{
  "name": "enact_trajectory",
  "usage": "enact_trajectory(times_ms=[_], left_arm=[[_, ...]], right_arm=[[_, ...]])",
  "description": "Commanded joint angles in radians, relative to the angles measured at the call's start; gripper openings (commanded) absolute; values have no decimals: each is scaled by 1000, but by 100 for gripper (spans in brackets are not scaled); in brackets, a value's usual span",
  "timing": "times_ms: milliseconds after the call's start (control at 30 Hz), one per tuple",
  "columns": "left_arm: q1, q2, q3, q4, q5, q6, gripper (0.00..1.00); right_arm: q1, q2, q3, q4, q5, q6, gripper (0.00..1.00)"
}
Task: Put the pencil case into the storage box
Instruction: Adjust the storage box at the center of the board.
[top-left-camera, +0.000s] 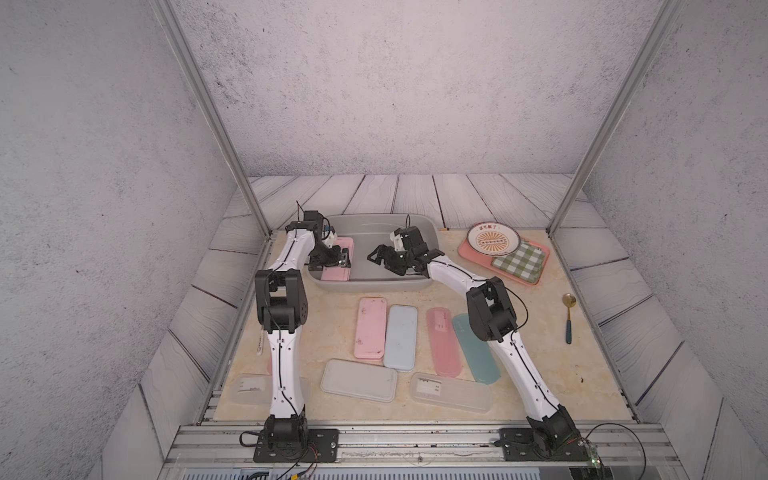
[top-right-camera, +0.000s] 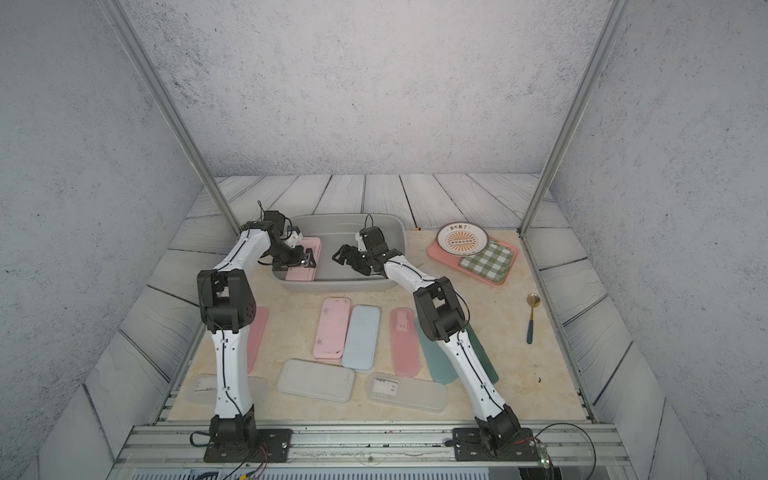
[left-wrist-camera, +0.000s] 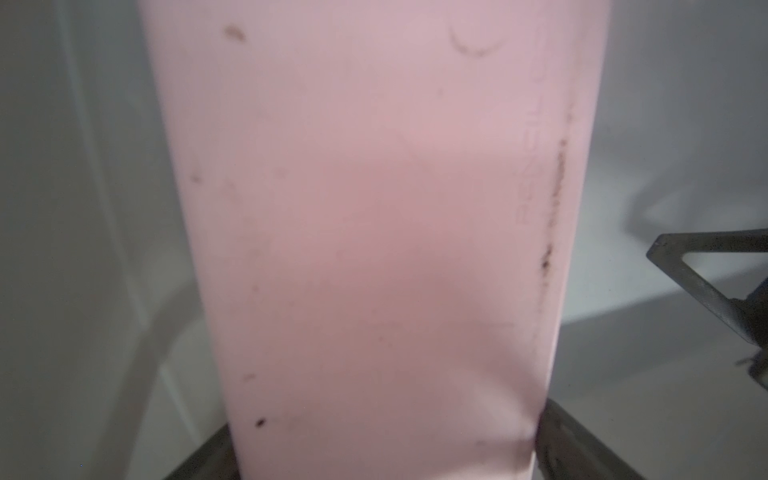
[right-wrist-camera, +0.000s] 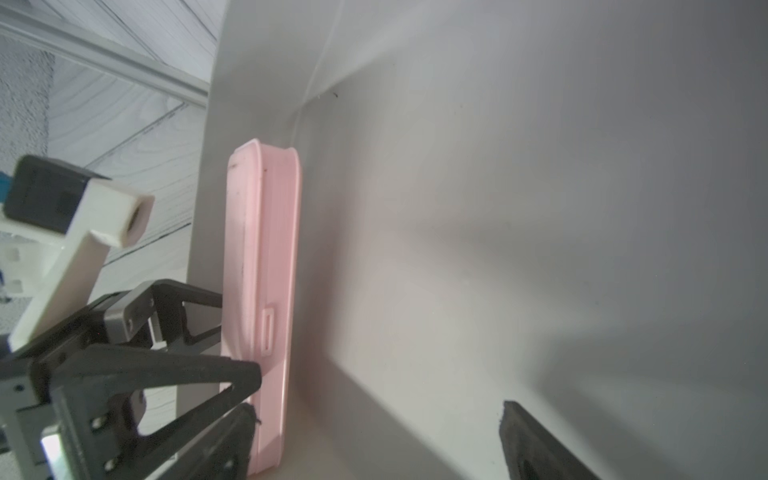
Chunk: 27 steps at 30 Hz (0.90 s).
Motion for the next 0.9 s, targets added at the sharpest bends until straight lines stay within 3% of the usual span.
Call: enact_trajectory(times_ms=[0, 200, 300, 433, 700, 867], left_arm=[[9, -82, -99, 12, 22, 1, 80], [9, -192, -276, 65, 106, 19, 80], [9, -235, -314, 76, 167, 33, 79], [8, -304, -365, 112, 247, 44, 79], [-18, -285, -333, 90, 266, 47, 78], [-35, -259, -327, 127, 235, 25, 78]], right_arm=[[6, -70, -86, 7, -82, 2, 93], [9, -192, -257, 106, -109, 21, 93], [8, -234, -317, 208, -91, 101, 93], [23, -227, -294, 342, -83, 227, 92], [32, -208, -244, 403, -47, 223, 92], [39, -201, -236, 468, -71, 235, 85]])
